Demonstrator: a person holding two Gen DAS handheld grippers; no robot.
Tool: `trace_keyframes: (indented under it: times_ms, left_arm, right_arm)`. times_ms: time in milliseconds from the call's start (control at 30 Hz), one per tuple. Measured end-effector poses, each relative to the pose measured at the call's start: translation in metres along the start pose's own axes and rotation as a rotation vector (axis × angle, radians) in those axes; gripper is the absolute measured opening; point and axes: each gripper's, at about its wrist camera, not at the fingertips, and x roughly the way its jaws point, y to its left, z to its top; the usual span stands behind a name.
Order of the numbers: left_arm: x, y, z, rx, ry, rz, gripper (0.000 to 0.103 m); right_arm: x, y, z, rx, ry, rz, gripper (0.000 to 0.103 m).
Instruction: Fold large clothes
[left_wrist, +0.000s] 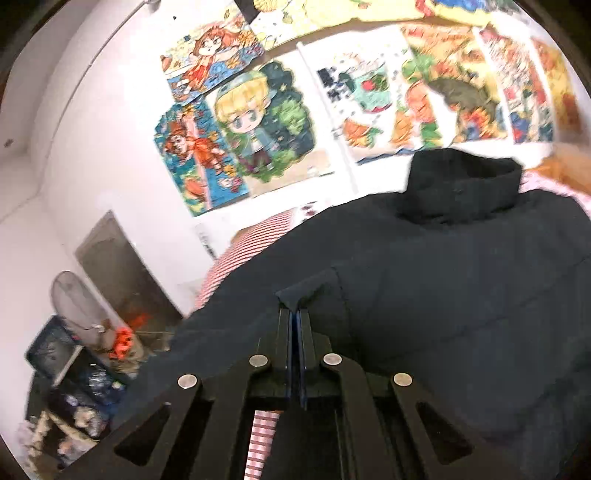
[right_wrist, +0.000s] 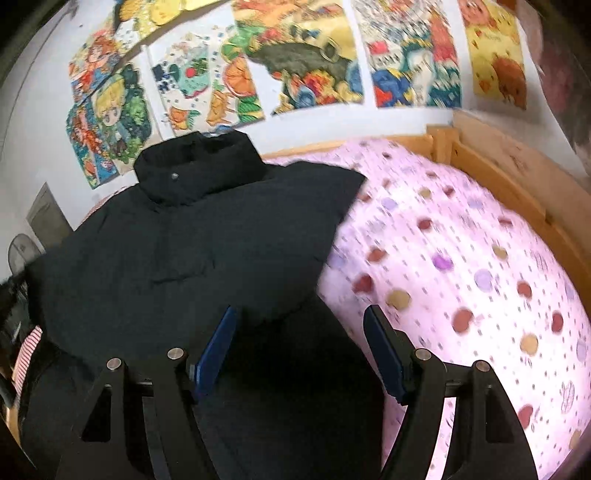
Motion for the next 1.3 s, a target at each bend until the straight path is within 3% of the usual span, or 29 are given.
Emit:
trace_keyframes:
  times_ms: [133,300,433,533,567,600,633,667,700,800,900,1033,1133,1300]
  left_arm:
    - [0.041,-0.023,-0.017,0.101,0.111,0.040,0.003]
    - [0.078,-0.047,-0.037,0.199,0.220,0.050,0.004]
    - [0.082,-0.040,-0.037,0.150,0.226,-0.008,0.006]
    - [0.075,-0.008,-0.037,0.002,0.208,-0.130,0.009]
    - [0.068,-0.001,-0.042,-0.039,0.209,-0.164,0.021]
    - [0.064,0.012,-0.047,-0.089,0.218,-0.204,0.047]
    - [0.062,0.025,-0.052,-0.137,0.230,-0.233,0.067]
    - [0.056,0.040,-0.058,-0.195,0.223,-0.249,0.096]
    - [0.050,0.055,-0.064,-0.250,0.202,-0.247,0.100]
    - [0.037,0.099,-0.082,-0.394,0.192,-0.270,0.100]
    - [0.037,0.148,-0.100,-0.570,0.242,-0.273,0.100]
    - [0.049,0.218,-0.139,-0.930,0.281,-0.211,0.100]
    - [0.068,0.252,-0.165,-1.133,0.323,-0.170,0.100]
    - [0.095,0.266,-0.193,-1.262,0.372,-0.128,0.097]
  right_arm:
    - [0.019,0.026,0.009,-0.090,0.018,-0.041,0.070]
    - [0.058,0.045,0.008,-0.153,0.128,-0.175,0.070]
    - [0.075,0.050,0.002,-0.199,0.173,-0.250,0.078]
    - [0.071,0.052,0.002,-0.200,0.162,-0.262,0.080]
    - [0.067,0.055,0.003,-0.208,0.149,-0.274,0.080]
    - [0.062,0.059,0.004,-0.220,0.133,-0.287,0.080]
    - [0.057,0.064,0.005,-0.231,0.118,-0.291,0.080]
    - [0.050,0.071,0.007,-0.240,0.105,-0.278,0.080]
    - [0.045,0.078,0.007,-0.249,0.095,-0.259,0.080]
    - [0.025,0.112,0.010,-0.295,0.069,-0.173,0.084]
    - [0.012,0.146,0.011,-0.308,0.073,-0.056,0.087]
    - [0.007,0.185,0.009,-0.279,0.114,0.095,0.087]
    - [0.010,0.213,0.002,-0.287,0.127,0.141,0.087]
    - [0.023,0.243,-0.008,-0.305,0.133,0.166,0.087]
